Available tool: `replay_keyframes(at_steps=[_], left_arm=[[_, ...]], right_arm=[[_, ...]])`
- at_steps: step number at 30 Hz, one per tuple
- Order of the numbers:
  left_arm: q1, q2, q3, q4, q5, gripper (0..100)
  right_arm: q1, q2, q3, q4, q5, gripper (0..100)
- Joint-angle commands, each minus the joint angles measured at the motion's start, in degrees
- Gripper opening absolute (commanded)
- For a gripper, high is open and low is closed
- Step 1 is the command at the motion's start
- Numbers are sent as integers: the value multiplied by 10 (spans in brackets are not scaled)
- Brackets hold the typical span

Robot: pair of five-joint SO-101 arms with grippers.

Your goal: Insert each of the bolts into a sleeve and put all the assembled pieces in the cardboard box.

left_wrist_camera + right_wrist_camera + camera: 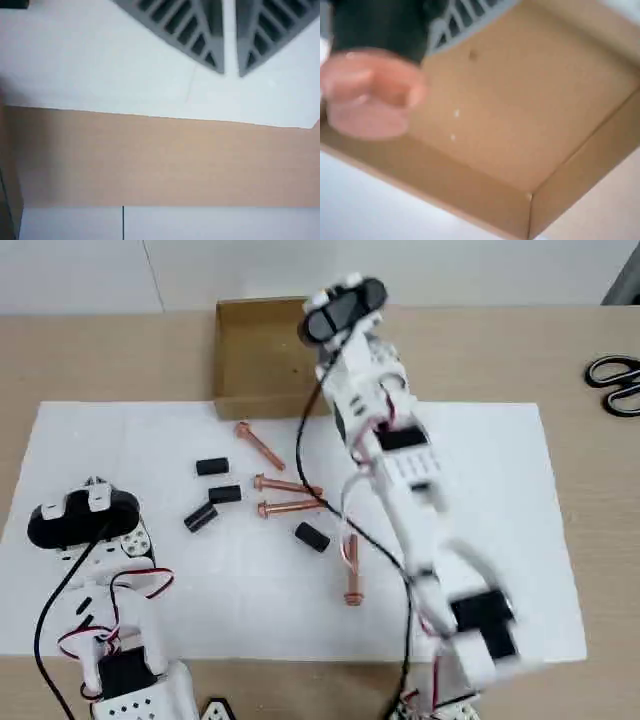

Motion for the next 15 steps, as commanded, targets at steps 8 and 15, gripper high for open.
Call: replay_keyframes(at_steps=[8, 15], left_arm=[[-2, -6, -3, 1, 0, 6], [-2, -6, -4, 1, -2, 6]], right_arm=[[-15, 329, -432, 16, 5, 4], [-14, 517, -644, 17, 5, 5]])
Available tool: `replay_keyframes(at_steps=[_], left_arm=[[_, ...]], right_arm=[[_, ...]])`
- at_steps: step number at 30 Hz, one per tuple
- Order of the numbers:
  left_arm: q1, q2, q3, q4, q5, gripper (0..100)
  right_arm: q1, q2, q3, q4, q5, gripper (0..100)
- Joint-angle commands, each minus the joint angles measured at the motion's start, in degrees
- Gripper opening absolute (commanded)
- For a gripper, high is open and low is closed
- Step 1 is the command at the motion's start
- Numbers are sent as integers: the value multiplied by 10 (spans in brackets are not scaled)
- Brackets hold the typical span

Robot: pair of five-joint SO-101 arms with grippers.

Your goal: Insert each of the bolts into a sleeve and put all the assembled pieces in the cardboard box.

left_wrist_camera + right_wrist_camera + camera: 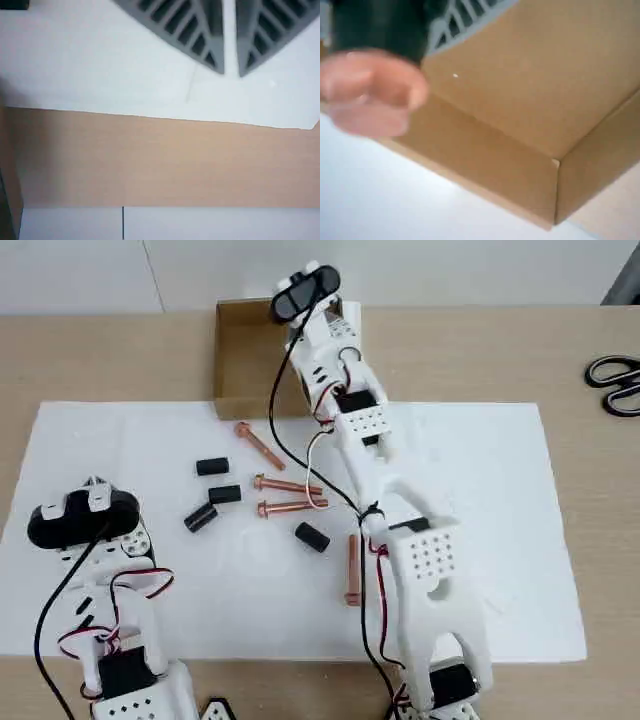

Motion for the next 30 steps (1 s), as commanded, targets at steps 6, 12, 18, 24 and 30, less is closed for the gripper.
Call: replay_keyframes(at_steps=[6, 12, 18, 24, 30], left_arm=[[-2, -6, -6, 1, -2, 6], [-2, -6, -6, 1, -2, 6], [-2, -6, -6, 2, 0, 6], [0, -6, -6, 3, 1, 6], [0, -6, -6, 3, 1, 6]], right_arm=[[0, 172, -278, 7, 4, 8], [-9, 218, -369, 92, 4, 9], [-10, 218, -382, 140, 4, 103], [-16, 218, -382, 188, 4, 205], [-20, 218, -384, 188, 2, 205]])
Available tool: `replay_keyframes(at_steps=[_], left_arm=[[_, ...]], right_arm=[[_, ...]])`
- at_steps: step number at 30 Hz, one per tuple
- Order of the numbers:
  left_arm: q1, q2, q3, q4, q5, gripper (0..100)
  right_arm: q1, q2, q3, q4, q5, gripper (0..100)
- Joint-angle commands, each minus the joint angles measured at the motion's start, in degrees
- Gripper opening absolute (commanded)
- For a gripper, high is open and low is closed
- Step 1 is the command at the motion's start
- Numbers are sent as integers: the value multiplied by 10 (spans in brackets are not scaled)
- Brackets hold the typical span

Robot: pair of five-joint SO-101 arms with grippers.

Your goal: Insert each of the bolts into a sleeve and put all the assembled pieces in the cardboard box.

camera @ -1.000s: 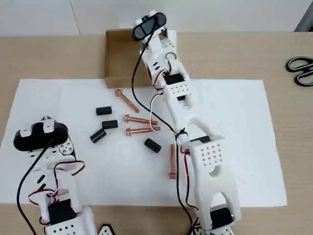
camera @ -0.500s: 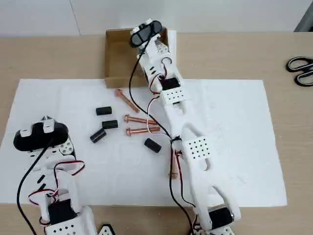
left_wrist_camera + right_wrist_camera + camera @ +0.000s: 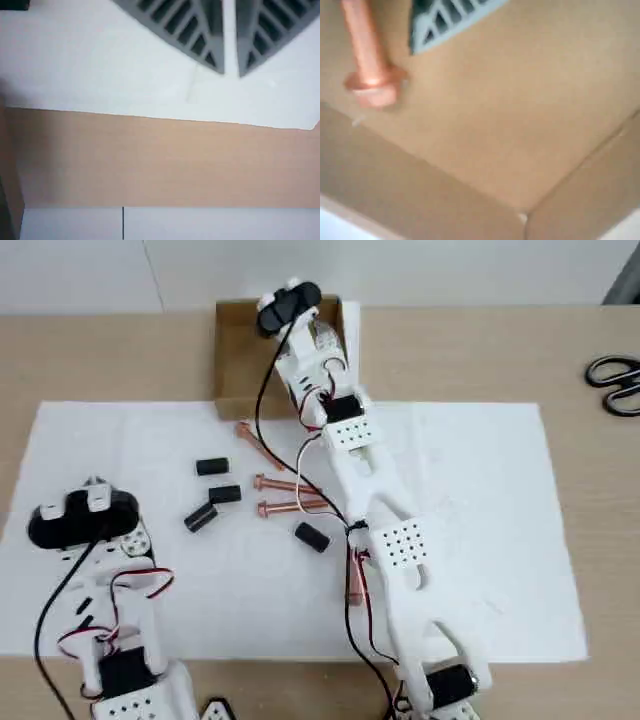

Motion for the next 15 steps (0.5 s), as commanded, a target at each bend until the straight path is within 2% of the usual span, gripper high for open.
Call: replay_keyframes(at_steps=[1, 4, 6, 9, 15], left_arm=[[0, -6, -6, 3, 1, 6], [-1, -6, -6, 3, 1, 6], [-1, -6, -6, 3, 1, 6], [-1, -6, -6, 3, 1, 6], [-3, -6, -7, 23, -2, 6]], right_arm=[[-3, -17, -34, 6, 1, 205], [-6, -17, -74, 18, 0, 205], [-9, -17, -123, 66, -3, 205], [-24, -17, -215, 206, -36, 205], [-56, -87, -215, 487, -94, 205]])
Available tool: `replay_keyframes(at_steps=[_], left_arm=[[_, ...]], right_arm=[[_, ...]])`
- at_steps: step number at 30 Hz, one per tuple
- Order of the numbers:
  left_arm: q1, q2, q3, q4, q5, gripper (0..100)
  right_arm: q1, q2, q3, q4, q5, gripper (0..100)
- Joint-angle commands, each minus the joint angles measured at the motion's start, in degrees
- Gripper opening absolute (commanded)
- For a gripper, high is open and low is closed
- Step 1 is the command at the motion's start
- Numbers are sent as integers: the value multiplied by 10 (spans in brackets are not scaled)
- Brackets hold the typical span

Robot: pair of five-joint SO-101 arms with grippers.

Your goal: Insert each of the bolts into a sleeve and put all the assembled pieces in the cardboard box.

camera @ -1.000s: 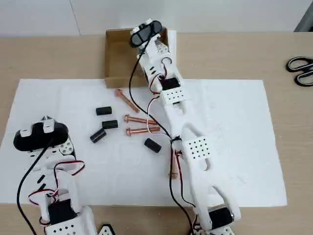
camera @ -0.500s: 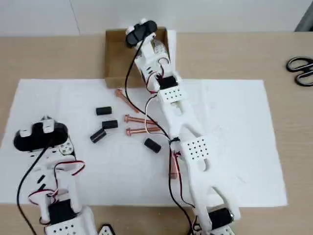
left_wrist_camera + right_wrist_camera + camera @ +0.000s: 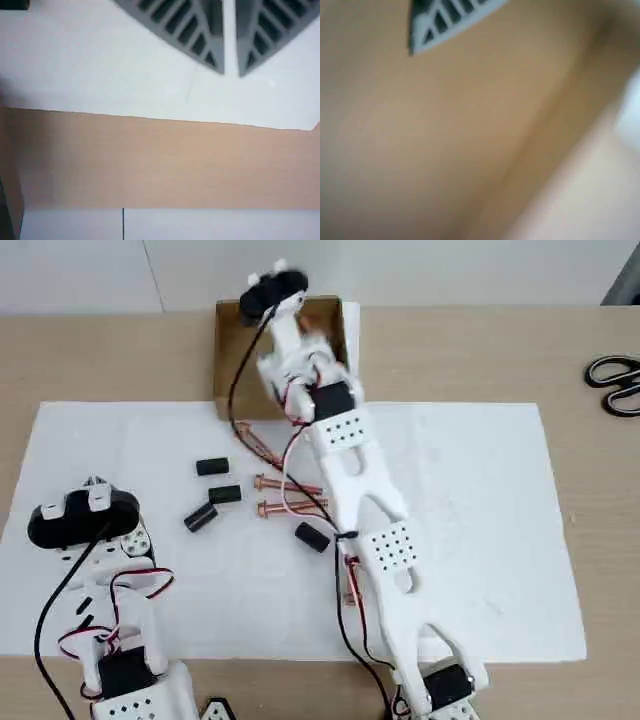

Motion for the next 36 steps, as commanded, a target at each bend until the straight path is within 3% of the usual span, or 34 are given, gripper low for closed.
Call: replay_keyframes(at_steps=[1, 9, 17, 24, 33, 36], left_arm=[[-4, -6, -12, 29, -2, 6], [-167, -6, -62, 90, -3, 6], [-337, -6, -61, 90, 0, 6], [-418, -6, -59, 90, 1, 6], [-421, -6, -59, 90, 1, 6], [-421, -6, -59, 90, 1, 6]], right_arm=[[-15, -81, -30, 150, -26, 205], [-65, -140, -30, 286, -130, 207], [-110, -145, -30, 300, -184, 206], [-150, -145, -30, 303, -33, 206], [-143, -125, 6, 327, 41, 206], [-145, -118, 41, 328, 131, 206]])
